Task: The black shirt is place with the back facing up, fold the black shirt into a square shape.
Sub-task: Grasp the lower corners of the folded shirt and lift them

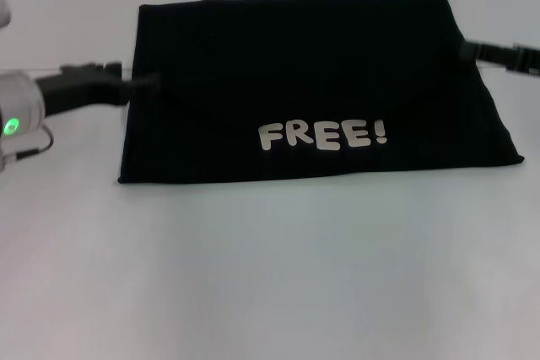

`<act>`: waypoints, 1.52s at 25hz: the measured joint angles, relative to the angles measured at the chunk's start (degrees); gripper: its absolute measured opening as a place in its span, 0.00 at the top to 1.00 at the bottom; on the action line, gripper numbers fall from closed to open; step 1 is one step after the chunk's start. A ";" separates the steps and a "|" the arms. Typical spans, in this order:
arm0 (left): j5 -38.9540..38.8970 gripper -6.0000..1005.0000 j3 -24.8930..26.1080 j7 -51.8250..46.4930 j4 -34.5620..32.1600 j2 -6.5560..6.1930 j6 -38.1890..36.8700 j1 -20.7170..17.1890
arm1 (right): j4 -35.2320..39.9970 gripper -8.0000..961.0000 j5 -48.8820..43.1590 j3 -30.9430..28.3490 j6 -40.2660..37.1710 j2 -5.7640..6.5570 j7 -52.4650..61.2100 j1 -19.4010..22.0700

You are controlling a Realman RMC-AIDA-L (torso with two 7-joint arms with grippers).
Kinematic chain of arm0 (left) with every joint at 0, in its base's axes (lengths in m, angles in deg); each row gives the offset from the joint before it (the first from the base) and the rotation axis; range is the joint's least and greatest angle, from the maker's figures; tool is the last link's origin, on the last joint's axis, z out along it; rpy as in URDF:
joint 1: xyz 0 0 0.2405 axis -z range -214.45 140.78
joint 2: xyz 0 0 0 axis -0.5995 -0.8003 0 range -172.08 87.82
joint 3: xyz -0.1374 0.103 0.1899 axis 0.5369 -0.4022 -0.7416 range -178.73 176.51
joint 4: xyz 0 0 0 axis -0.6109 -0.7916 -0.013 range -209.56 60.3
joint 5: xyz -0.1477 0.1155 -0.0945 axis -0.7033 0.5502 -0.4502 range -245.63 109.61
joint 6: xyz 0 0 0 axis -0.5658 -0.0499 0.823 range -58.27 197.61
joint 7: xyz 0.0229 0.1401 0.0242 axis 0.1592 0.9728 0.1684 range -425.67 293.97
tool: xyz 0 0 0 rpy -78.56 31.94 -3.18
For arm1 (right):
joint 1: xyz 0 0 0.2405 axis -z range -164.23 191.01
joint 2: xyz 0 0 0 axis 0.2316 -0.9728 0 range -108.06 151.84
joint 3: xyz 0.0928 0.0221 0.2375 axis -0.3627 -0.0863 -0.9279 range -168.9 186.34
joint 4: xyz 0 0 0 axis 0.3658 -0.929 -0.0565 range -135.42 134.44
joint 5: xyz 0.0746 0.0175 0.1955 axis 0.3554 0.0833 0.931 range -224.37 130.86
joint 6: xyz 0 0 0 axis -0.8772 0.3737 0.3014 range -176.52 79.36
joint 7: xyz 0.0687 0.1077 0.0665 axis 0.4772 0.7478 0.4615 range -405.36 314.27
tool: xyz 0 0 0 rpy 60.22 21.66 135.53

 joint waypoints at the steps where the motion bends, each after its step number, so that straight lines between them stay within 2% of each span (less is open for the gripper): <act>1: 0.01 0.22 0.01 -0.04 -0.78 0.29 -0.88 -0.88 | 0.02 0.41 -0.11 0.23 -2.15 0.15 -0.65 0.37; 4: 0.75 0.23 -0.06 -0.10 -2.84 1.43 -1.74 -4.06 | 0.05 0.41 -0.27 1.01 -5.10 0.10 -1.73 0.93; 7: 3.83 0.23 0.06 -1.70 -3.11 1.78 -1.43 -5.17 | 0.06 0.41 -0.27 1.48 -4.69 -0.29 -1.72 0.93; 12: 10.41 0.23 -0.03 -11.12 -2.63 1.83 -1.76 -5.19 | 0.07 0.42 -0.13 1.54 -3.87 -0.45 -1.32 0.08; 21: 11.24 0.24 -0.40 -24.64 0.47 1.12 -3.01 -3.10 | 0.07 0.42 -0.13 1.54 -3.38 -0.43 -1.06 -0.73; 33: 11.90 0.24 -1.66 -25.51 4.00 0.95 1.85 -2.29 | -0.40 0.42 -0.14 2.36 -2.37 -0.25 -1.06 -0.17; 38: 11.90 0.24 -2.25 -25.36 4.18 0.95 1.38 -2.28 | -0.47 0.42 -0.21 2.51 -2.10 -0.15 -1.09 -0.15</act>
